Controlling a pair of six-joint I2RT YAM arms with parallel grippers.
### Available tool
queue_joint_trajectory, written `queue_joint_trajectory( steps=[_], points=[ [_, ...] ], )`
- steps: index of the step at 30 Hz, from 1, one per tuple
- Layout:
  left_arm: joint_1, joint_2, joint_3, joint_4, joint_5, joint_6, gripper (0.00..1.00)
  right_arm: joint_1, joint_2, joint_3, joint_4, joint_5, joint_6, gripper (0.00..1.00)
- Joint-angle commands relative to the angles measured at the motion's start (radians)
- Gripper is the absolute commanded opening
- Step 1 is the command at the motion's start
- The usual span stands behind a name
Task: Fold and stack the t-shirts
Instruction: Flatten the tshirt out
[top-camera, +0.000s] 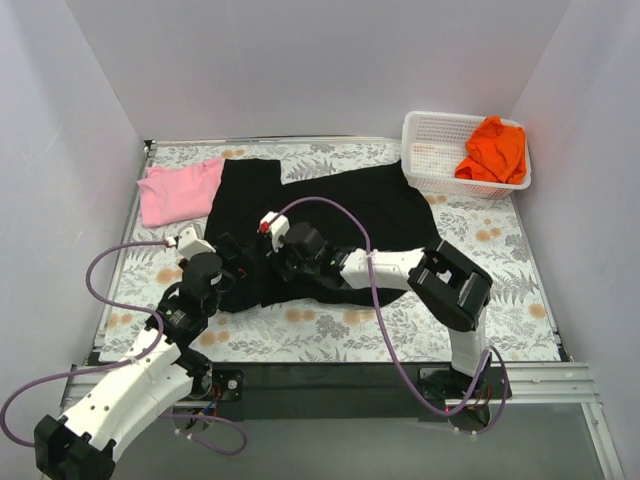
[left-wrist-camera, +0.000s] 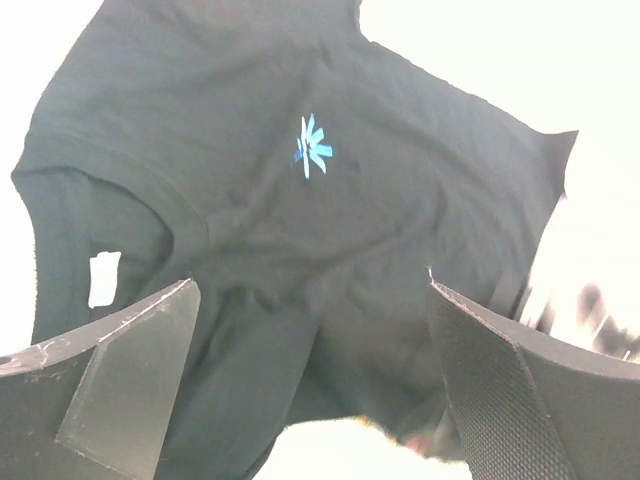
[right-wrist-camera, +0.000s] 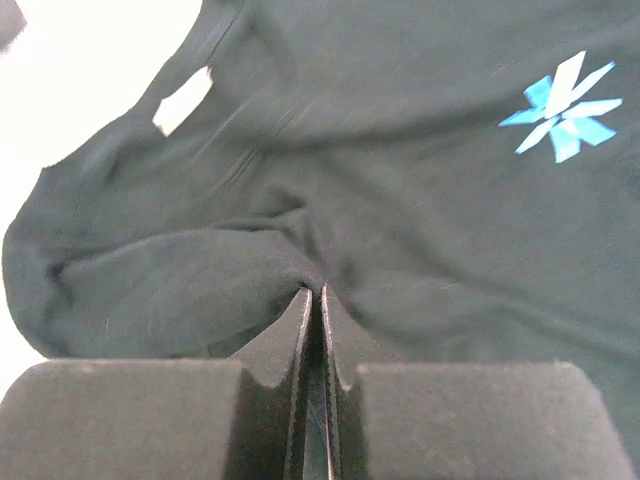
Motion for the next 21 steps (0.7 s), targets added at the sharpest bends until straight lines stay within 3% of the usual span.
queue_joint_trajectory(
  steps=[1,5,12,21],
  points=[
    [-0.018,0.039,-0.022,0.037,0.082,0.063,0.85,-0.081,0.033,0.086,0.034,-0.127,0.044,0.01],
    [-0.054,0.107,-0.028,0.059,0.142,0.086,0.81,-0.127,0.09,0.186,0.007,-0.196,0.055,0.01],
    [-0.159,0.246,-0.04,0.03,0.121,0.074,0.7,-0.167,0.173,0.248,-0.021,-0.229,0.069,0.01],
    [-0.242,0.192,-0.071,0.036,0.091,0.065,0.68,-0.179,0.168,0.235,-0.019,-0.233,0.072,0.01]
  ],
)
